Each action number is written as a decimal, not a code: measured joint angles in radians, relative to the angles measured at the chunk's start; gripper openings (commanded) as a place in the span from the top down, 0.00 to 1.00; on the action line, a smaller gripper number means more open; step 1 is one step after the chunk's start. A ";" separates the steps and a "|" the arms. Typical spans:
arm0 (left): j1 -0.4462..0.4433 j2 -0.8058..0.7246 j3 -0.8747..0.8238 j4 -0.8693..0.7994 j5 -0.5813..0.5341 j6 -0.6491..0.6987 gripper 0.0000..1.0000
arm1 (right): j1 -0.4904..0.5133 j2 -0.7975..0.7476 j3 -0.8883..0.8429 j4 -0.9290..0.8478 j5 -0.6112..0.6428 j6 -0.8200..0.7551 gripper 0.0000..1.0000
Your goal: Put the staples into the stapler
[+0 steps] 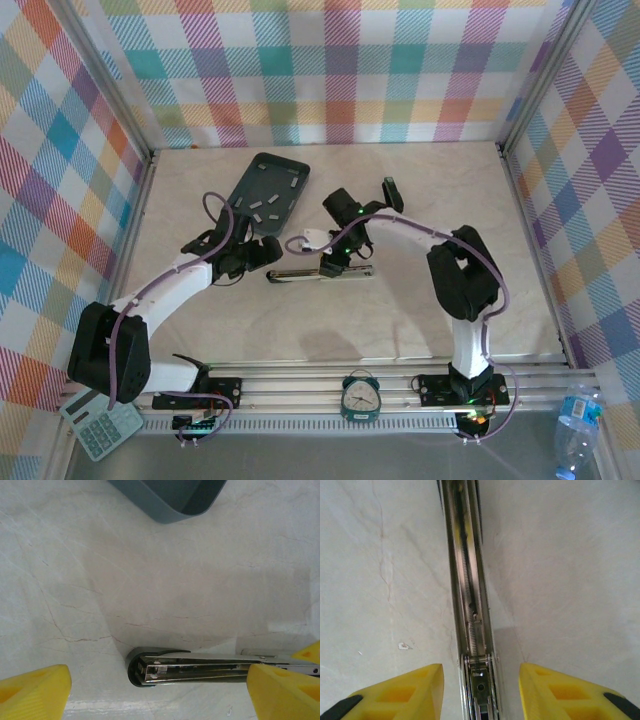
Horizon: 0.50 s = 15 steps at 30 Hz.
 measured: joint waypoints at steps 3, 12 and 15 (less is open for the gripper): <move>0.000 0.017 0.025 0.001 0.000 0.008 0.09 | -0.031 -0.050 0.016 0.023 -0.001 0.119 0.57; 0.000 0.041 0.064 0.003 0.000 0.011 0.09 | -0.175 -0.056 0.204 0.008 0.191 0.607 0.55; 0.000 0.042 0.071 0.002 -0.001 0.011 0.09 | -0.235 -0.014 0.309 -0.068 0.273 0.769 0.47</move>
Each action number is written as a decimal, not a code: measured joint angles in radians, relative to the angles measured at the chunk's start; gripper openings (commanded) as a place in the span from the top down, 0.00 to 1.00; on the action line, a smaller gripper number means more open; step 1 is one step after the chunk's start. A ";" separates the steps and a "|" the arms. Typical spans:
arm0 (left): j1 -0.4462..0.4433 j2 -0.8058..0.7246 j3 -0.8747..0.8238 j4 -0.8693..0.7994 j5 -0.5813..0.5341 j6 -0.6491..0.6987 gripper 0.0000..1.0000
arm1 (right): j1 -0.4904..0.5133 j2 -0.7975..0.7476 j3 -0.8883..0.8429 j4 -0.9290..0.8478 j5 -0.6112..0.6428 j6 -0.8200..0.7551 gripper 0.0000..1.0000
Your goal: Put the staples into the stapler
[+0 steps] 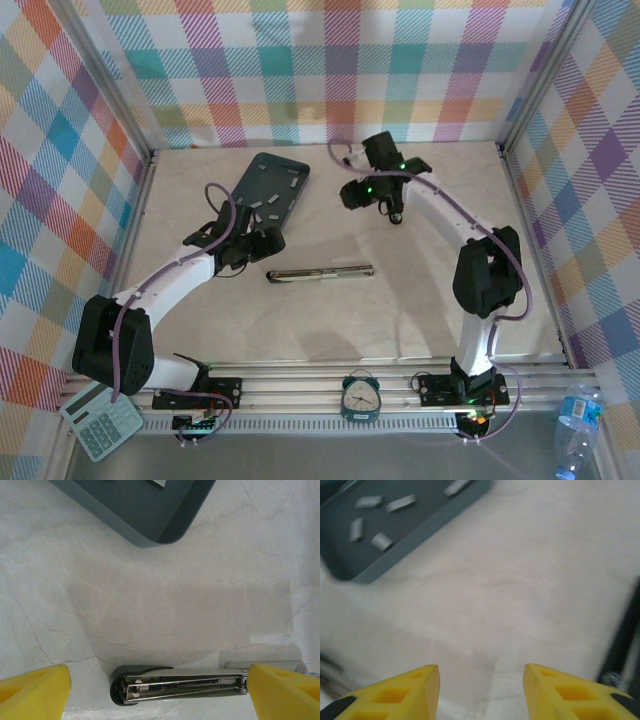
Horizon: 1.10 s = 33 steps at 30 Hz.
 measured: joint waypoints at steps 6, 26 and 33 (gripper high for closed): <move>0.000 0.000 0.013 0.001 -0.007 0.001 0.09 | -0.110 0.101 0.072 -0.121 0.147 0.164 0.41; 0.000 0.008 0.064 -0.003 -0.007 0.004 0.09 | -0.178 0.288 0.133 -0.144 0.184 0.156 0.51; 0.000 0.041 0.101 -0.007 -0.006 0.004 0.09 | -0.178 0.297 0.133 -0.104 0.174 0.133 0.62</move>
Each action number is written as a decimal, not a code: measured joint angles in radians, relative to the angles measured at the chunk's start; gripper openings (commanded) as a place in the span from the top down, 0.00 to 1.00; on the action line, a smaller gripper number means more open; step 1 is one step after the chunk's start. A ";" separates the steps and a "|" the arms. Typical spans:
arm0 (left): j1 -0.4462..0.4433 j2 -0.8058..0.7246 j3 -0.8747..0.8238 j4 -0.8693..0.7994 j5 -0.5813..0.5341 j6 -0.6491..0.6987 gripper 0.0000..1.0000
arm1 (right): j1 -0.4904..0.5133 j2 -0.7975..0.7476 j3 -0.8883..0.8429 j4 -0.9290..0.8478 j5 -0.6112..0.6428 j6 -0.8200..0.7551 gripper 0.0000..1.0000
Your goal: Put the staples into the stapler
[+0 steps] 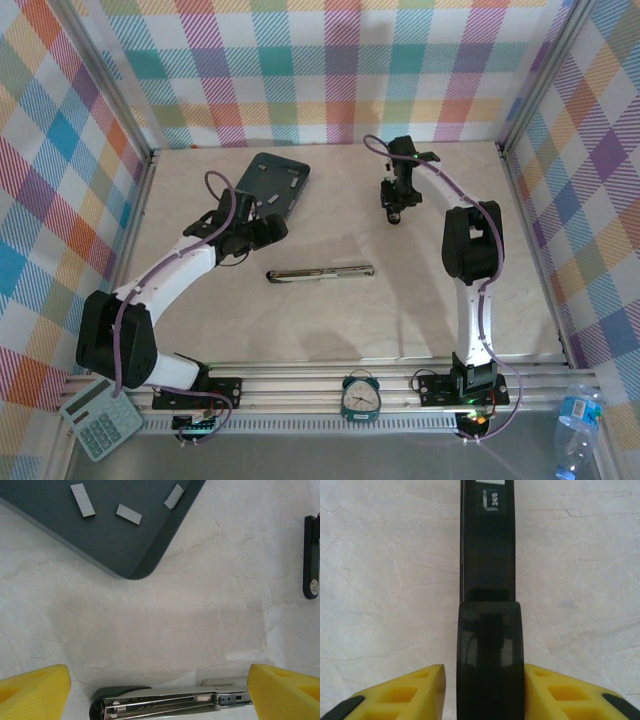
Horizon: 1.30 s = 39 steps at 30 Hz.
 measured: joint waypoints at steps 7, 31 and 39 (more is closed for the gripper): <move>0.000 0.031 0.036 -0.017 0.001 0.000 0.09 | -0.005 0.003 0.000 0.036 0.000 -0.024 0.56; 0.000 0.115 0.143 -0.043 0.004 0.072 0.09 | -0.038 0.018 -0.007 0.039 -0.098 -0.050 0.56; 0.000 0.136 0.159 -0.043 0.005 0.077 0.10 | -0.038 0.022 -0.026 0.039 -0.097 -0.070 0.65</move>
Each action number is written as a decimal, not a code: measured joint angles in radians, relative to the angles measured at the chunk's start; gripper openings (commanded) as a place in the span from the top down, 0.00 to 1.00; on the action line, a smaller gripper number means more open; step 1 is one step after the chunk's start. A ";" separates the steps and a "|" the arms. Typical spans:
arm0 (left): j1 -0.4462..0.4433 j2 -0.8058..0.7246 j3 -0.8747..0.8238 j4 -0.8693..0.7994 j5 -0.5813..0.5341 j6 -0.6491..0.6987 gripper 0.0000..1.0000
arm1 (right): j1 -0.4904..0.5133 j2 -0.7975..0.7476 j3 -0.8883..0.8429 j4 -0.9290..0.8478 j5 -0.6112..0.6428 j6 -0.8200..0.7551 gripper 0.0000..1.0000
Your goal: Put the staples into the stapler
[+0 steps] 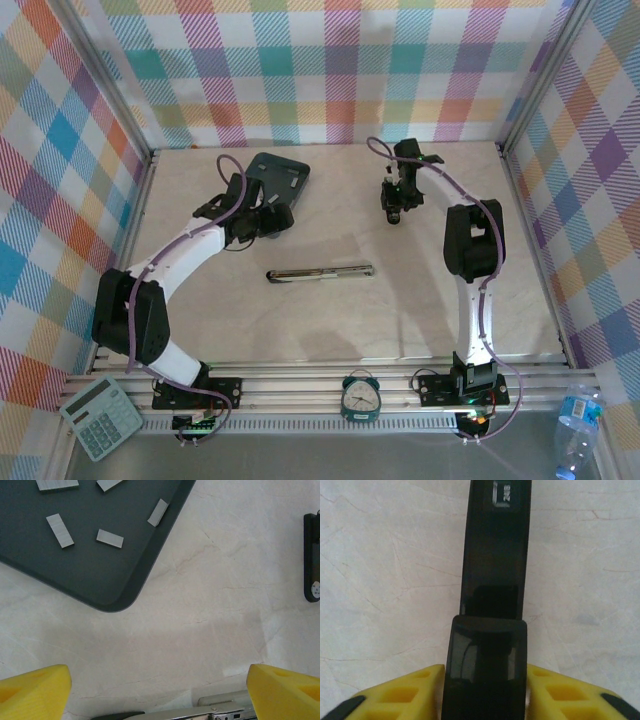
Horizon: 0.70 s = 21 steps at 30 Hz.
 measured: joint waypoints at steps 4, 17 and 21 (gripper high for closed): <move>0.000 0.003 0.008 0.002 0.005 0.003 0.10 | 0.000 -0.003 -0.028 0.020 0.003 -0.011 0.71; 0.000 -0.050 0.063 0.000 0.111 0.234 0.11 | 0.006 -0.383 -0.466 0.208 -0.217 -0.244 0.78; 0.000 -0.126 0.071 -0.001 0.268 0.436 0.23 | 0.032 -0.549 -0.576 0.263 -0.389 -0.381 0.78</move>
